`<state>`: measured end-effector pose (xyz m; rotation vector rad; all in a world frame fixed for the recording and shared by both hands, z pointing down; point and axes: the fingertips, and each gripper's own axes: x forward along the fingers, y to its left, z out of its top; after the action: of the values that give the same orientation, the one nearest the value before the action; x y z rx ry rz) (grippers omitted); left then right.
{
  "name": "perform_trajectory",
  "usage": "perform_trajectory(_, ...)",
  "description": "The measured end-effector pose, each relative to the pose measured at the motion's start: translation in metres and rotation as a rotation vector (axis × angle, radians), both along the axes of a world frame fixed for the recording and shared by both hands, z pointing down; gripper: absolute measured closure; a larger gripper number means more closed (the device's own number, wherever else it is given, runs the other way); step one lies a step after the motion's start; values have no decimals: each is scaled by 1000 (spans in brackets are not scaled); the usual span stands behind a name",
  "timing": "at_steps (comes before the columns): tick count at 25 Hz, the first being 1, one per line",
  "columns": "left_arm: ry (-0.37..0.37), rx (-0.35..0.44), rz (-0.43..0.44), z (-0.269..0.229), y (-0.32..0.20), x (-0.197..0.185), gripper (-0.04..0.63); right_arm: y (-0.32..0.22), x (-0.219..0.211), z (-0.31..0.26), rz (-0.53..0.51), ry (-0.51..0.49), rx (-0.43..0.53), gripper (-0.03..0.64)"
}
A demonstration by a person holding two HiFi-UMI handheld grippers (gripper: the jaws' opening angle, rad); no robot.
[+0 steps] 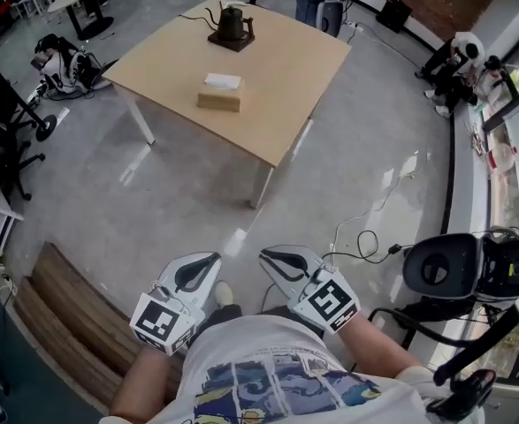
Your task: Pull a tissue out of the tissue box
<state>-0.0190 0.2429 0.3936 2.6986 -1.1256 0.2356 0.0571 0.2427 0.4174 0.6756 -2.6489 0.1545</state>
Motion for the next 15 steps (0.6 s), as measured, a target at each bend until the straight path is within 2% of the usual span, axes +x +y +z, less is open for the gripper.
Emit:
perform_trajectory(6, -11, -1, 21, 6, -27, -46, 592, -19, -61, -3, -1, 2, -14, 601)
perform_trajectory(15, -21, -12, 40, 12, -49, -61, 592, -51, -77, -1, -1, 12, -33, 601)
